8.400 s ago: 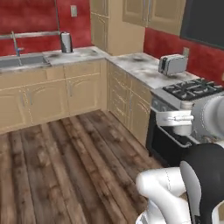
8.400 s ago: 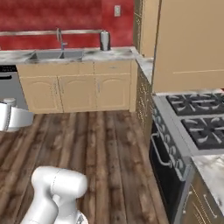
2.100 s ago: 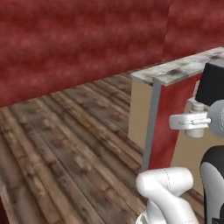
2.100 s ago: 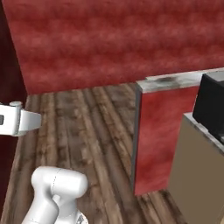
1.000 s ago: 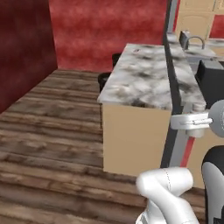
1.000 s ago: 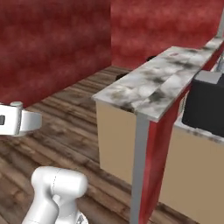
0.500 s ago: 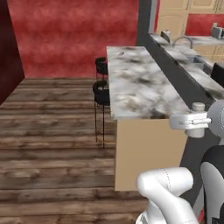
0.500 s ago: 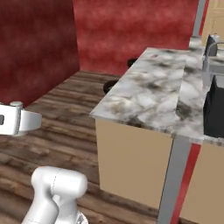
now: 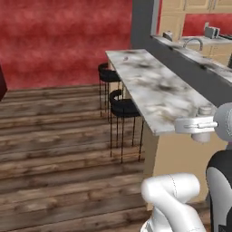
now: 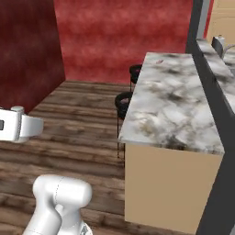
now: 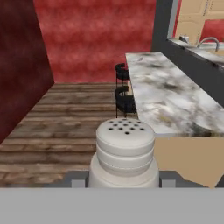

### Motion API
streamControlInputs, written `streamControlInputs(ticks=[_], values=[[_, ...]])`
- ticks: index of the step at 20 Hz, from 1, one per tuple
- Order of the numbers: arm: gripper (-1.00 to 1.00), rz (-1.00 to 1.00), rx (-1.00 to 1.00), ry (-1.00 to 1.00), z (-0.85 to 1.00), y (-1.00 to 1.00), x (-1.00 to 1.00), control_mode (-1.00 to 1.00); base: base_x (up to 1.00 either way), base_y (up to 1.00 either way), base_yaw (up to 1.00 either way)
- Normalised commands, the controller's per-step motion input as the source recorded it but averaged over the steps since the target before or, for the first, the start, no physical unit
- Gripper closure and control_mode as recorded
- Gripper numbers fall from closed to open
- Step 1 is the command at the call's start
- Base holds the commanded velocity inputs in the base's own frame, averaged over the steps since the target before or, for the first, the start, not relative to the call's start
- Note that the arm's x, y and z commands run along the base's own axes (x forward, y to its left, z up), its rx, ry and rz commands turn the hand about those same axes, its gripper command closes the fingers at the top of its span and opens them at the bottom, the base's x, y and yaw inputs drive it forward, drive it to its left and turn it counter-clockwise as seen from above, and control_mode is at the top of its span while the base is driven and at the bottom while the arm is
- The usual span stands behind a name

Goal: Retrieve the shaker from the cabinet and place it next the steak on a plate on the dining table.

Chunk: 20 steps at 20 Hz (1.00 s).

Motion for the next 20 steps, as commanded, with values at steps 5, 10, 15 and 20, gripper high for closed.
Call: streamControlInputs(ticks=[5,10,15,20], values=[[1.00,0.00,0.00,0.00,0.00,0.00,0.00,1.00,0.57,1.00,-0.29],[1.00,0.00,0.00,0.00,0.00,0.00,0.00,1.00,0.56,1.00,-0.31],[1.00,0.00,0.00,0.00,0.00,0.00,0.00,1.00,0.61,1.00,-0.31],[1.00,0.00,0.00,0.00,0.00,0.00,0.00,1.00,0.69,1.00,-0.37]])
